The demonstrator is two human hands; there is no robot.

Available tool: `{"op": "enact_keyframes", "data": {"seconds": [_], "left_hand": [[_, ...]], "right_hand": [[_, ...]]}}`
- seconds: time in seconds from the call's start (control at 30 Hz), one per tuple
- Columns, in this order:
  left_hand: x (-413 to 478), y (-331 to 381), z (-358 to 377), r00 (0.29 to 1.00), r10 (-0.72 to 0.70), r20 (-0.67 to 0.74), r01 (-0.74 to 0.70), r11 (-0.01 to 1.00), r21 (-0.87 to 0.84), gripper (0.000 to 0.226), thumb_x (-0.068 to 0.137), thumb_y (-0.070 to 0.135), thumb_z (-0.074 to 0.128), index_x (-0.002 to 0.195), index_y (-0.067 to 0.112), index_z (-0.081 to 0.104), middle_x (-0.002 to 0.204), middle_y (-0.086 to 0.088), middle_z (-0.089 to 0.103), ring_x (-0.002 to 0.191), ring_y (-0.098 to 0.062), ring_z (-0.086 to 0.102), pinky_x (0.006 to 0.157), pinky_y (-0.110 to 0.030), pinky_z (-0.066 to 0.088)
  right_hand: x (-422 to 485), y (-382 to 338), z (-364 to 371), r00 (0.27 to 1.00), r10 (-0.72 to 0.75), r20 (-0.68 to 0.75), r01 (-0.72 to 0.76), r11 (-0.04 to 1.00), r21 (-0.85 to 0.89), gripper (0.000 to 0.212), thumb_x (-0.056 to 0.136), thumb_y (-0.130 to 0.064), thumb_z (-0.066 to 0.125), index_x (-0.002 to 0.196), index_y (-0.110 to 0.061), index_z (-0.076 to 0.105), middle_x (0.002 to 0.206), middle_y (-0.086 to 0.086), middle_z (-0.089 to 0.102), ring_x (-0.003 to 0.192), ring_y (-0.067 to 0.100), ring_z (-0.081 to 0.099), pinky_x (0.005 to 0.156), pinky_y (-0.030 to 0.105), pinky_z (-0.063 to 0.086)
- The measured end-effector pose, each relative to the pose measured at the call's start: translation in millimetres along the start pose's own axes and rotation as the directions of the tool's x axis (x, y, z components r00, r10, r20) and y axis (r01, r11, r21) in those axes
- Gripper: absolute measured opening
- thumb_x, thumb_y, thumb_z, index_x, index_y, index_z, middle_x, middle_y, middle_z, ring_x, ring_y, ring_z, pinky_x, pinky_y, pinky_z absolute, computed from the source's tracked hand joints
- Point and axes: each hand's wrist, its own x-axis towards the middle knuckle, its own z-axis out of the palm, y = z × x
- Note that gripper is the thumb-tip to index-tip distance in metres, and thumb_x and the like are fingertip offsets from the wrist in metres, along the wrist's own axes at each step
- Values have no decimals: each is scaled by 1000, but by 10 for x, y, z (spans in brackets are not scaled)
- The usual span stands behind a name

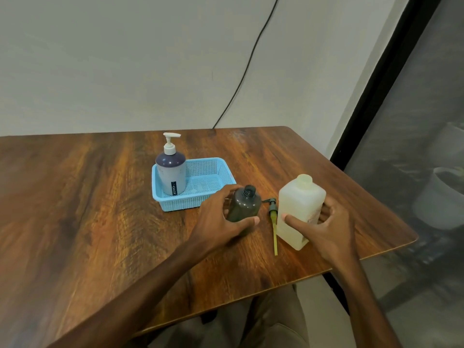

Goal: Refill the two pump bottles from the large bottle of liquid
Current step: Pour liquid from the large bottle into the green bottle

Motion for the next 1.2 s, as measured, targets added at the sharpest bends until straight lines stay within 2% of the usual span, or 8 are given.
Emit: {"op": "enact_keyframes", "data": {"seconds": [0.13,0.23,0.4,0.57,0.67,0.8,1.0,1.2], "left_hand": [[-84,127,-150,999,32,-24,-33,998,-48,67,69,66,88,121,64,47,121,44,50,109,14,57,78,0,47],[-119,170,-256,997,66,-38,-69,994,-79,63,67,73,82,120,73,47,121,50,51,117,18,55,81,2,46],[-119,117,-455,993,114,-30,-116,992,-58,74,66,80,77,133,62,52,131,38,58,122,10,57,84,-2,50],[-118,136,-595,993,110,44,-108,993,-45,67,68,86,73,127,82,43,128,56,49,123,20,50,84,4,43],[-109,154,-634,988,117,97,-114,993,-33,64,71,80,76,127,81,44,129,55,50,124,20,50,84,4,43],[-68,170,-707,979,126,162,-129,992,9,64,67,85,72,125,82,44,127,50,55,121,14,55,84,-3,50],[-7,135,-784,958,118,262,-139,988,65,84,67,82,72,144,53,55,132,31,63,116,5,60,93,-16,53],[3,92,-778,951,95,294,-119,991,64,87,66,81,73,145,49,55,136,27,63,119,-1,61,100,-29,56]], "right_hand": [[-47,-139,37,995,-42,86,44,999,-17,85,57,-39,95,132,-21,58,119,-12,64,104,8,62,65,13,53],[-76,-243,78,990,-47,133,50,999,-16,86,59,-36,95,134,-20,56,128,-3,64,113,16,61,79,31,60],[-85,-367,139,982,-57,178,66,997,-45,84,62,-32,94,136,-17,56,131,-3,63,115,17,61,84,35,60],[-64,-393,187,975,-37,217,62,992,-106,86,63,-36,93,138,-19,54,135,-3,61,118,17,58,89,43,60],[-52,-397,219,972,-32,232,64,989,-134,88,63,-39,92,139,-20,53,136,-4,60,119,17,57,91,45,59],[-40,-406,237,970,-29,240,72,983,-171,89,62,-41,93,139,-21,52,138,-3,59,120,16,57,94,46,57],[-45,-404,236,961,-40,275,94,977,-189,87,62,-38,93,137,-22,52,136,-3,59,119,15,56,96,44,56],[-12,-391,235,958,-29,284,96,969,-227,90,61,-42,93,138,-24,51,135,-3,59,119,15,56,96,44,56]]}}
